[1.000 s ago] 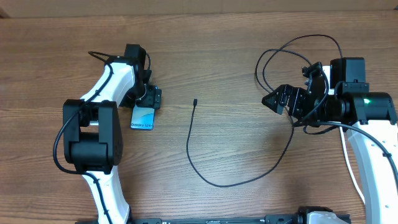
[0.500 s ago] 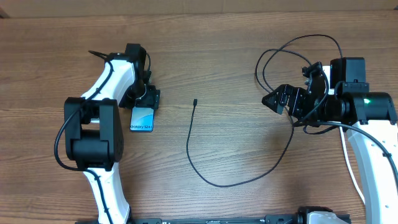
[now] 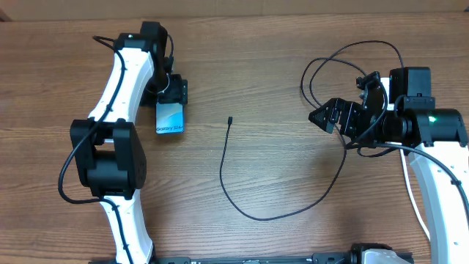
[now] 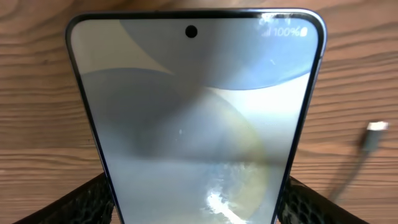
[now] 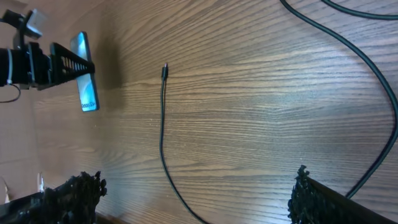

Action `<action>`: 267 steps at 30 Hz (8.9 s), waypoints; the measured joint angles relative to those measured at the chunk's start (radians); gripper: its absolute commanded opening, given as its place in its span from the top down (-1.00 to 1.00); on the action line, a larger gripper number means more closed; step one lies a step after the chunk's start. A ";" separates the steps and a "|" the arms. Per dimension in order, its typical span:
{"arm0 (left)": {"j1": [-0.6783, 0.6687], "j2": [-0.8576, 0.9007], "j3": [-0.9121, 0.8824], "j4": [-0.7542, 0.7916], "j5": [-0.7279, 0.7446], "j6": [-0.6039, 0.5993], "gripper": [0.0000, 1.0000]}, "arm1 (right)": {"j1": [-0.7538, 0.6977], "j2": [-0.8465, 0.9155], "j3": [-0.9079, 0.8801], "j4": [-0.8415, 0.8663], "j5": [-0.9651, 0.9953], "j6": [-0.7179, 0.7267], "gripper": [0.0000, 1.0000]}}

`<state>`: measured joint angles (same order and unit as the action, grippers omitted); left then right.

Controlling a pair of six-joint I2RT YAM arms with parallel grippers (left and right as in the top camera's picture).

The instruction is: Plug charger to phone and switch on socket

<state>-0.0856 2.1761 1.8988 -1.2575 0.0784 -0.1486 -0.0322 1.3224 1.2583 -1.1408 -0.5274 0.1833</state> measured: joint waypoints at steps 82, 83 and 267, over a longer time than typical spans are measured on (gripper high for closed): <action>-0.012 0.000 0.014 -0.037 1.019 -1.067 -0.39 | 0.000 0.000 0.000 0.051 -0.008 0.060 -1.00; -0.016 0.000 0.014 -0.037 0.984 -1.077 -0.40 | 0.000 0.000 0.000 0.056 -0.008 0.065 -1.00; -0.135 0.000 0.027 0.897 0.856 -1.109 0.25 | 0.314 0.446 0.000 1.255 0.060 1.488 0.93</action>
<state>-0.2207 2.1761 1.9263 -0.3607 0.9340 -1.2575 0.2817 1.7679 1.2579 0.1139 -0.4671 1.6711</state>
